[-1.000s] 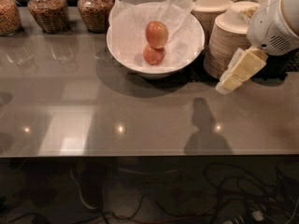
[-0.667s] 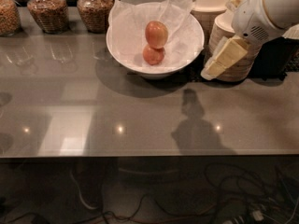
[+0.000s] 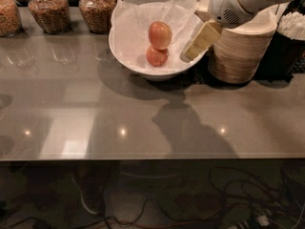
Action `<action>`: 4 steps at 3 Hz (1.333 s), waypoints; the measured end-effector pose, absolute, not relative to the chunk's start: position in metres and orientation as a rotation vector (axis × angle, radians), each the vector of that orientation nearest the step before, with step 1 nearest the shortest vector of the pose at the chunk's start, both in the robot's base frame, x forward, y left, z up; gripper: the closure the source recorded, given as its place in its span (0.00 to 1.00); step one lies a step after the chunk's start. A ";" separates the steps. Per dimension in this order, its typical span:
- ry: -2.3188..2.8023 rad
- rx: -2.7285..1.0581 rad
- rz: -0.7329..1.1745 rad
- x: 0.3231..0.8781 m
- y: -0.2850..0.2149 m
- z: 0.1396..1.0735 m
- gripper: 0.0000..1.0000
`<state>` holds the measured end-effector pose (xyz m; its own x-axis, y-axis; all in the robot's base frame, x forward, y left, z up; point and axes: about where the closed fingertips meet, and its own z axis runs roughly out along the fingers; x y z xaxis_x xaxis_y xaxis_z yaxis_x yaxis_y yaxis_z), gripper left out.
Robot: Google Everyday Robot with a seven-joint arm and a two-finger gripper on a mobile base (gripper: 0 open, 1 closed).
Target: Pick apple from white bowl
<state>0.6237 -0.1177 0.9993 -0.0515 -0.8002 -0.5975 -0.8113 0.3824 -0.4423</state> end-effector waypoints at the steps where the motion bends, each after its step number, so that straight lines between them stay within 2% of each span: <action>1: 1.790 -1.403 0.082 0.645 -0.099 0.993 0.00; 4: 1.744 -1.426 0.230 0.712 -0.067 0.963 0.00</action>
Offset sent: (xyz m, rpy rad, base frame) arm 0.0721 0.0445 -0.0258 0.1465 0.0151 0.1234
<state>0.7116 -0.0673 0.9628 0.0109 -0.7170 -0.6970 -0.8730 0.3331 -0.3563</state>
